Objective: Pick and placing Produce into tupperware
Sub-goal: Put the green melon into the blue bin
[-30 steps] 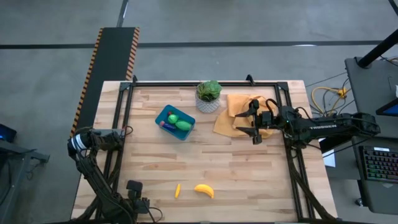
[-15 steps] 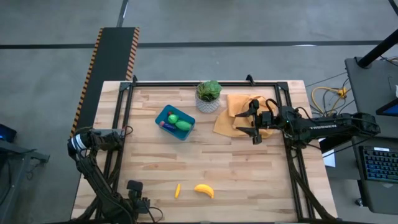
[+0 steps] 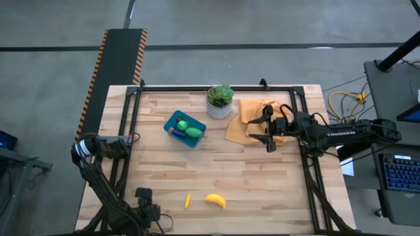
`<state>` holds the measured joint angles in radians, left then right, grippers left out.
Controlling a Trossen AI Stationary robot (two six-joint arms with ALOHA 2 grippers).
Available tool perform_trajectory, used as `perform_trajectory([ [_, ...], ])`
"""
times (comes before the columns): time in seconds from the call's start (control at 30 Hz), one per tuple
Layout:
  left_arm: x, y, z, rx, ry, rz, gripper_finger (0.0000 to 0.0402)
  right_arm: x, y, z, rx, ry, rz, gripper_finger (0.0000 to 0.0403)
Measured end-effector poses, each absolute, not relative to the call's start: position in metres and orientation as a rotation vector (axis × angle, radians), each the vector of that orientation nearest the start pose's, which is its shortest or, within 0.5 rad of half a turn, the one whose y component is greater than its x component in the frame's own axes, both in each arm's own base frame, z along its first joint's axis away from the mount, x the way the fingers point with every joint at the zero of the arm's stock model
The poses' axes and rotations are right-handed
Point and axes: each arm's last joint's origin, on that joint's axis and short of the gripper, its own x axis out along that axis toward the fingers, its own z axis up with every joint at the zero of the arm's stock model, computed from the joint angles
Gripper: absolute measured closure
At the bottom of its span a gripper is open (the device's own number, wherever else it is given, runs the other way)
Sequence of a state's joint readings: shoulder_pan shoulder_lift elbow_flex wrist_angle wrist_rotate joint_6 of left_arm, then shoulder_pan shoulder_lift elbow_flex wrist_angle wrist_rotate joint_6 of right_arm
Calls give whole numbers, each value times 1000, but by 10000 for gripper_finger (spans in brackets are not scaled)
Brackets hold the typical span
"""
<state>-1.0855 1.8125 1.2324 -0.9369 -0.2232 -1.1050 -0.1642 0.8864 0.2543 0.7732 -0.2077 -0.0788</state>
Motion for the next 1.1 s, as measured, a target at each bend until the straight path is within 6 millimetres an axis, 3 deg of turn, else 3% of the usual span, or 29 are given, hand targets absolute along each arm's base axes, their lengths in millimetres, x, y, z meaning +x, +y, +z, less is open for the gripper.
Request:
perform_trajectory([
  [0.57,160,-260,242,-94,860,185,194,180,-24,224,-103,-132,38,161],
  [1.1,164,-244,283,139,470,220,194,180,-24,224,-102,-129,38,161],
])
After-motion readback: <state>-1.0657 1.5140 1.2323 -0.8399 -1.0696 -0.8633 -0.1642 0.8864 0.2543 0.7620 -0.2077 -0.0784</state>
